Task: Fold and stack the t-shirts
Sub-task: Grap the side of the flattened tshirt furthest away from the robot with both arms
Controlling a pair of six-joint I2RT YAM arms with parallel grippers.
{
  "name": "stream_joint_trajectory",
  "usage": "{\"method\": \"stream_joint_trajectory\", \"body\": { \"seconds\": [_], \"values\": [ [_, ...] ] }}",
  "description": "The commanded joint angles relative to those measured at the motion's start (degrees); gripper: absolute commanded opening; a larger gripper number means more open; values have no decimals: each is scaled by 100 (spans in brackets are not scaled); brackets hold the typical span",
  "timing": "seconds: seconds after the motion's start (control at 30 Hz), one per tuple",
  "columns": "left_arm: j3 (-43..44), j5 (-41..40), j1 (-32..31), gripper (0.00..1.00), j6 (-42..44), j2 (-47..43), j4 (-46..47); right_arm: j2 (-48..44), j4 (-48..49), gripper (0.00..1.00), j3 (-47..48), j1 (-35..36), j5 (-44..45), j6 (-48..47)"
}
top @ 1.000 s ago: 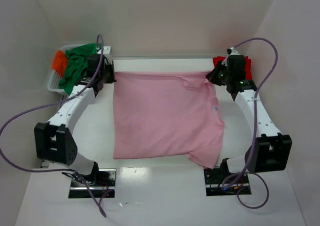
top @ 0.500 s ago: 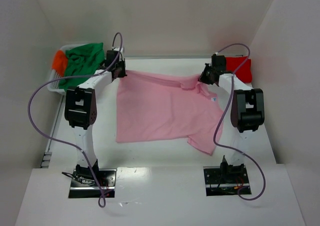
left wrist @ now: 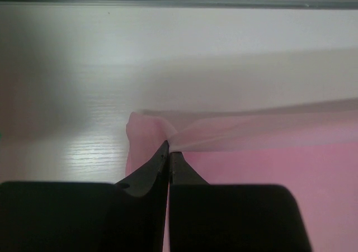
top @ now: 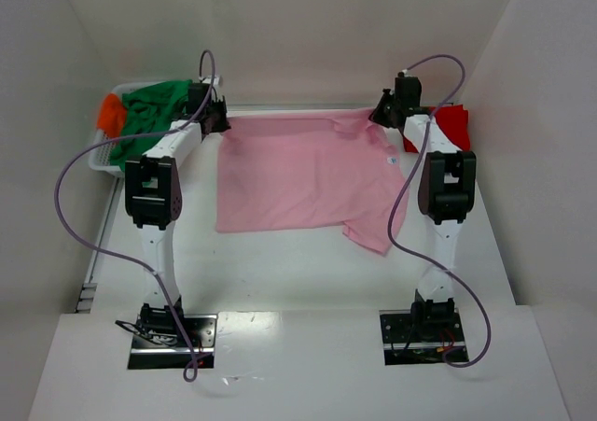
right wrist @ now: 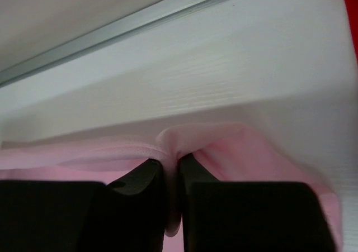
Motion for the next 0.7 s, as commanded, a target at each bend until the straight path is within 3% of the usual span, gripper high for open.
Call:
{"method": "stream_joint_trajectory", "body": {
  "seconds": [0.0, 0.13, 0.17, 0.2, 0.67],
  "values": [
    [347, 204, 43, 0, 112, 273, -117, 203, -32, 25, 485, -158, 6, -38],
    [821, 275, 43, 0, 165, 563, -372, 256, -146, 46, 689, -158, -337, -100],
    [874, 275, 43, 0, 165, 564, -373, 256, -146, 47, 689, -158, -389, -100],
    [927, 336, 43, 0, 165, 625, -373, 256, -146, 57, 689, -158, -468, -169],
    [1147, 389, 43, 0, 165, 792, -487, 343, -85, 59, 56, -158, -715, -443]
  ]
}}
